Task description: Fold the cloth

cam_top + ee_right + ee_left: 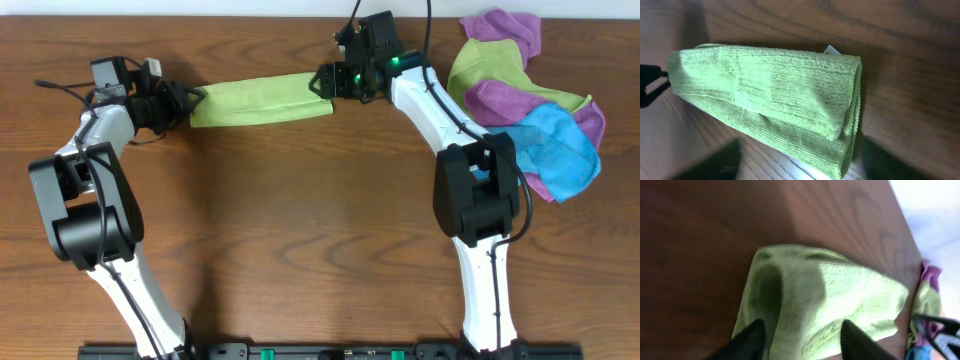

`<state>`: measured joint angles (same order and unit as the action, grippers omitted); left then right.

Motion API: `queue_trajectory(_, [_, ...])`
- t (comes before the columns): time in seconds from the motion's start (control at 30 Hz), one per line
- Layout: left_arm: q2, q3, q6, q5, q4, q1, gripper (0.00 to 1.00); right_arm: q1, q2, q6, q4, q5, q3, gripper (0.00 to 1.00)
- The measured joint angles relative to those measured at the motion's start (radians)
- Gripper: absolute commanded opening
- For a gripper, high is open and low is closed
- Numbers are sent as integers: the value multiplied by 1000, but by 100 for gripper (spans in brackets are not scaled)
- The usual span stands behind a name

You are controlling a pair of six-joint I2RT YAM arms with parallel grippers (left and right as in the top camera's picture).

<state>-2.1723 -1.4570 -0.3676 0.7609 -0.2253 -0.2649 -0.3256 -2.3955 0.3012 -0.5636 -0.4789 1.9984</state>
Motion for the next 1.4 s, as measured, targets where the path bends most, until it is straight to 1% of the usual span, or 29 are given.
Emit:
queue_trajectory(0.1, [0, -45, 40, 5, -120, -10, 51, 2, 0, -2, -1, 1, 3, 84])
queue_trajectory(0.13, [1, -61, 57, 6, -143, -12, 51, 2, 0, -2, -1, 1, 6, 78])
queue_trajectory(0.17, [1, -105, 84, 7, -203, -14, 49, 3, 0, -1, -3, -1, 16, 54])
queue_trajectory(0.2, [5, -142, 110, 4, -240, -14, 36, 3, 0, -4, -4, -3, 31, 11])
queue_trajectory(0.23, [11, -171, 127, -3, -267, -13, 14, 3, 1, -5, -4, -4, 49, 2])
queue_trajectory(0.27, [25, -208, 159, -17, -300, -10, 6, 3, 5, -5, -3, -3, 69, 1])
queue_trajectory(0.4, [116, -276, 257, -201, -377, 42, 6, -5, 35, -8, -17, 42, 102, 2])
queue_trajectory(0.5, [146, -283, 318, -372, -403, 123, 6, -33, 47, -34, -55, 108, 112, 2])
queue_trajectory(0.63, [61, -281, 368, -531, -406, 209, 6, -80, 39, -57, -106, 234, 112, 2])
queue_trajectory(0.8, [-42, -266, 377, -593, -408, 212, 6, -88, 21, -65, -123, 290, 112, 2])
queue_trajectory(1.13, [-73, -266, 377, -612, -377, 209, 6, -86, 13, -79, -124, 304, 112, 1])
queue_trajectory(1.17, [-79, -266, 377, -612, -377, 209, 6, -86, 10, -79, -126, 304, 112, 6])
queue_trajectory(1.2, [-85, -266, 377, -612, -378, 209, 6, -85, 7, -78, -126, 304, 112, 14])
queue_trajectory(1.27, [-99, -266, 377, -612, -384, 209, 6, -84, -3, -86, -126, 295, 112, 47])
queue_trajectory(1.33, [-105, -266, 377, -612, -385, 209, 6, -77, -13, -84, -126, 272, 112, 57])
queue_trajectory(1.37, [-105, -266, 377, -612, -386, 209, 6, -69, -19, -87, -126, 248, 112, 64])
queue_trajectory(1.4, [-105, -266, 376, -612, -386, 209, 6, -59, -21, -82, -128, 229, 112, 68])
